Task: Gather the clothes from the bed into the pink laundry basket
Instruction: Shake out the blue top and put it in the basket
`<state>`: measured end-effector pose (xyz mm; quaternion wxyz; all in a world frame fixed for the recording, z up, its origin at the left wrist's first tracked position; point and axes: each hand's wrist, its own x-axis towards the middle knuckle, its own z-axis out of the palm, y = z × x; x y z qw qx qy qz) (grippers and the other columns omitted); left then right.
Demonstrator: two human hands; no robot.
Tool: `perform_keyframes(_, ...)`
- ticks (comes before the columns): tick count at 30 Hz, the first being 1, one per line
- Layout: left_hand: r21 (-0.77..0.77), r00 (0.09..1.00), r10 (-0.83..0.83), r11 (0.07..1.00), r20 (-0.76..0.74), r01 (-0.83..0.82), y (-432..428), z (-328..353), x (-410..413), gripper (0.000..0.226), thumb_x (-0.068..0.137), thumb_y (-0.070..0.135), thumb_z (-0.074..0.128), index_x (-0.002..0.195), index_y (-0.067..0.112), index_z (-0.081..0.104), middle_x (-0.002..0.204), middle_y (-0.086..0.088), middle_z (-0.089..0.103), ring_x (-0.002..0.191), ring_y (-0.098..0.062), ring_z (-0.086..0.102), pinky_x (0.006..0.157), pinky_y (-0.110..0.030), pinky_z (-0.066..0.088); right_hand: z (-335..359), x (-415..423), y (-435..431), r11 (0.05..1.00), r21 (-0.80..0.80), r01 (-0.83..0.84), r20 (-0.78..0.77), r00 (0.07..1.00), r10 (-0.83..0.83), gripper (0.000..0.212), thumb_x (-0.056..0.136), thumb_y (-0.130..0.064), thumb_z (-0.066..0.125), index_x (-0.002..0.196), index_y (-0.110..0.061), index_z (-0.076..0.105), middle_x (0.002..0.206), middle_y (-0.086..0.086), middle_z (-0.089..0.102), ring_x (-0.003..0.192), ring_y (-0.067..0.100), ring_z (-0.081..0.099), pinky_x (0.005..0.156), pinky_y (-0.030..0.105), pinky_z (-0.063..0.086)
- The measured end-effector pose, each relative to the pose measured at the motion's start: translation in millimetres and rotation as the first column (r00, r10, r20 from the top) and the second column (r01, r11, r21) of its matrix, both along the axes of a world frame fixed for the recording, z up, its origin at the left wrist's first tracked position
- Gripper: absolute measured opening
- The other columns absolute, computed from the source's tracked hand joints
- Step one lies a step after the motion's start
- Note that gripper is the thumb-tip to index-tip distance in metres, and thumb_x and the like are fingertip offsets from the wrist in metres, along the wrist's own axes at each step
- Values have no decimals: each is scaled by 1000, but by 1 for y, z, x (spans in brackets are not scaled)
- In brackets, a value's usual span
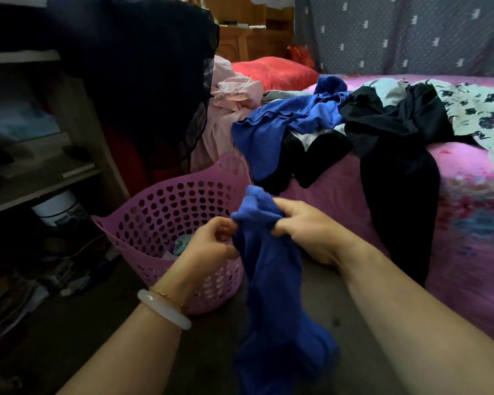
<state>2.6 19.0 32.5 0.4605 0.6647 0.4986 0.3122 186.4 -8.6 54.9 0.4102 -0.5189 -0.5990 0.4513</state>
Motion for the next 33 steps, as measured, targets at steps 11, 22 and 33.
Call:
perform_keyframes(11, -15, 975, -142, 989, 172, 147, -20, -16, 7, 28, 80, -17, 60, 92, 8, 64, 82, 9, 70, 77, 0, 67, 69, -10, 52, 48, 3, 11, 994, 97, 55, -586, 810, 12, 47, 76, 7, 34, 109, -8, 65, 97, 14, 67, 89, 21, 64, 80, 31, 52)
perform_keyframes(22, 227, 985, -58, 974, 164, 20, 1, 13, -3, 25, 83, 0, 68, 98, 20, 68, 90, 9, 75, 86, -3, 70, 74, -19, 56, 51, 48, 23, 704, 472, 531, -162, 837, -523, 33, 83, 4, 46, 82, -22, 66, 78, -6, 65, 75, 7, 58, 70, 24, 50)
perform_keyframes(33, -271, 927, -87, 943, 364, 194, -13, 8, -4, 16, 83, 12, 63, 78, 7, 77, 94, -13, 75, 88, -24, 72, 82, -36, 55, 35, 42, 21, 793, 202, 574, -444, 776, -449, 20, 92, -1, 54, 86, -15, 67, 75, -1, 70, 67, 8, 64, 62, 21, 52)
